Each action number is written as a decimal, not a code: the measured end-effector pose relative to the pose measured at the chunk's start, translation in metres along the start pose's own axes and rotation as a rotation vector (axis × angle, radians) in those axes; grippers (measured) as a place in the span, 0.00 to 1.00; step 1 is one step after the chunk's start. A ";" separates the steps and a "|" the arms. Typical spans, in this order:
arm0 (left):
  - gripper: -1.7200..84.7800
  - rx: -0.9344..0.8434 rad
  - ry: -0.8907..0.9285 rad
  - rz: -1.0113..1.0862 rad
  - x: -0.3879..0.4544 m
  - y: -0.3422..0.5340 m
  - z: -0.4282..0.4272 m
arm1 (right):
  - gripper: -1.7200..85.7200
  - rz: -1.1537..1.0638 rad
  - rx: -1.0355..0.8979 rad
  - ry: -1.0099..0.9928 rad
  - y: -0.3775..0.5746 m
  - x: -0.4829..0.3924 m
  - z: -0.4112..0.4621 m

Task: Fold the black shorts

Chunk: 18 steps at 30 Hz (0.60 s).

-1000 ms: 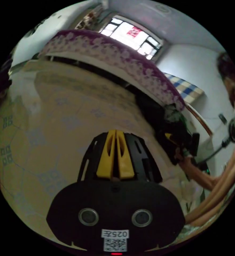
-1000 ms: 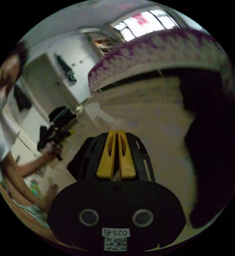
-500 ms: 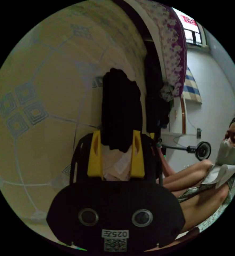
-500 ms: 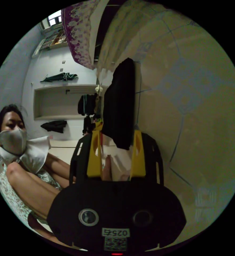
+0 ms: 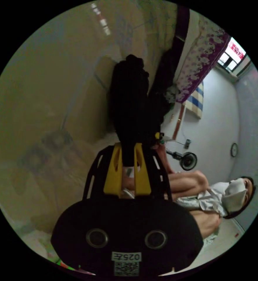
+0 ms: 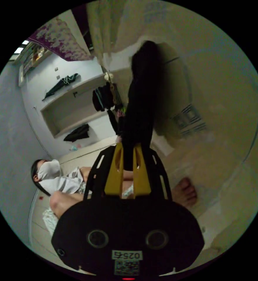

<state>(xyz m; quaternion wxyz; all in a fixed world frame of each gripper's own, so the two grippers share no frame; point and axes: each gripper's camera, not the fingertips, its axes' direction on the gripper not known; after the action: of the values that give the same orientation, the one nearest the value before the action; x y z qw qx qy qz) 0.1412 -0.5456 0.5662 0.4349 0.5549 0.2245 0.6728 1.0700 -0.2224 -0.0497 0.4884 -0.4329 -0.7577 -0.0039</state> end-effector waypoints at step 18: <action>0.04 0.997 -0.102 0.566 0.222 0.267 -0.485 | 0.08 -0.715 -0.613 0.263 -0.293 -0.567 0.508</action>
<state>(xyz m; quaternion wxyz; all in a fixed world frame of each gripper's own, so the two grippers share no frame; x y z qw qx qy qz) -0.4064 -0.4117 0.7604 -0.0662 0.7630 0.3361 0.5482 0.5863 -0.5578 -0.6145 0.3981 -0.2653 -0.7548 -0.4488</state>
